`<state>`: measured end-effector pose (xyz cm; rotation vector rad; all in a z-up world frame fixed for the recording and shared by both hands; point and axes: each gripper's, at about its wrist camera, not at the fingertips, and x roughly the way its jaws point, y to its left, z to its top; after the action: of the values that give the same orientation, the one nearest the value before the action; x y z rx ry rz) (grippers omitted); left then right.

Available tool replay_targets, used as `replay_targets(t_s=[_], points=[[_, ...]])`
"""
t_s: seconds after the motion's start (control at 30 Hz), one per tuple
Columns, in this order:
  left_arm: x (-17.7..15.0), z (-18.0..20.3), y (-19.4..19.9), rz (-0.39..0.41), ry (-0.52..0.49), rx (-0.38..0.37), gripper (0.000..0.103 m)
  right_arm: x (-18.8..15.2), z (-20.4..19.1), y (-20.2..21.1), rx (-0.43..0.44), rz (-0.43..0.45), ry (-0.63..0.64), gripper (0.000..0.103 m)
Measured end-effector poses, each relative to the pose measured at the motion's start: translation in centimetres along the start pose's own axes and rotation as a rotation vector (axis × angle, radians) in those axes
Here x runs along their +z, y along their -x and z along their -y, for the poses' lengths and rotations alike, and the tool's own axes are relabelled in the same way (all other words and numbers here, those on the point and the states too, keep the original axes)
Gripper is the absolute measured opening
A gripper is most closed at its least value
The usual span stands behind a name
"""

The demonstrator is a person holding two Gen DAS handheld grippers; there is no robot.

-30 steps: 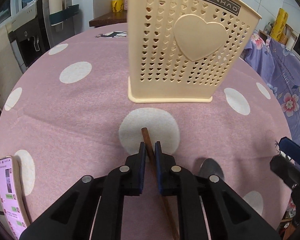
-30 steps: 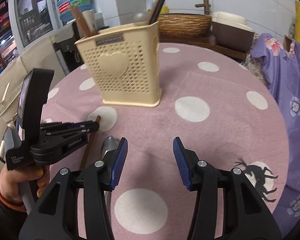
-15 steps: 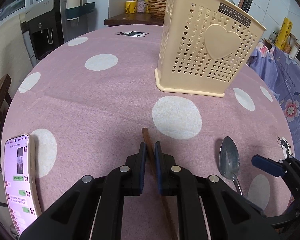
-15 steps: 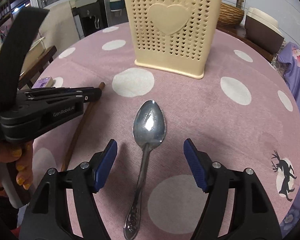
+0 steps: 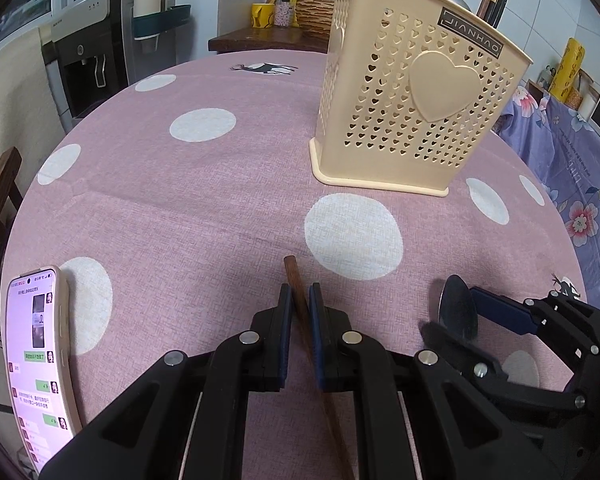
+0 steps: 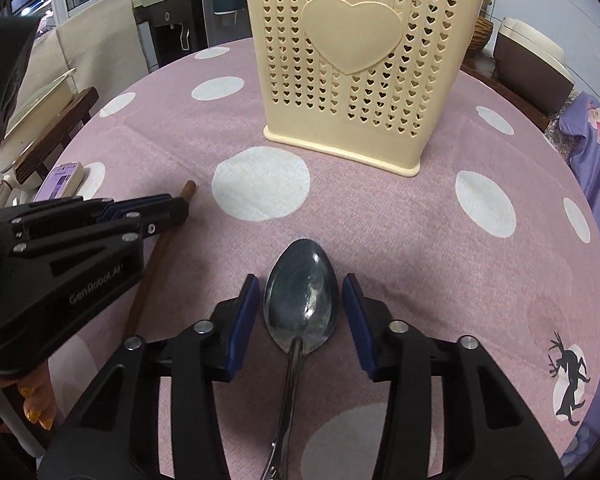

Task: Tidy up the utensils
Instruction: 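Grasp the brown chopstick with left tool while right tool grasps the metal spoon, then lift the chopstick and spoon and carry both over the cream holder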

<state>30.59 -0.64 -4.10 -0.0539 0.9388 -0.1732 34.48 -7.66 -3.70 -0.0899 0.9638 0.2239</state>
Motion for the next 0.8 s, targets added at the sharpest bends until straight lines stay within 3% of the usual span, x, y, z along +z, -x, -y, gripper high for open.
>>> replay_targets(t_s=[0.43,0.8], points=[[0.6,0.3,0.3,0.014,0.000,-0.012,0.009,1.0,1.3,1.2,0.048,0.032,-0.042,0.038],[4.0,1.2,6.4,0.185,-0.019,-0.053,0.008,2.9,3.2,7.5,0.093,0.152,-0.088,0.038]])
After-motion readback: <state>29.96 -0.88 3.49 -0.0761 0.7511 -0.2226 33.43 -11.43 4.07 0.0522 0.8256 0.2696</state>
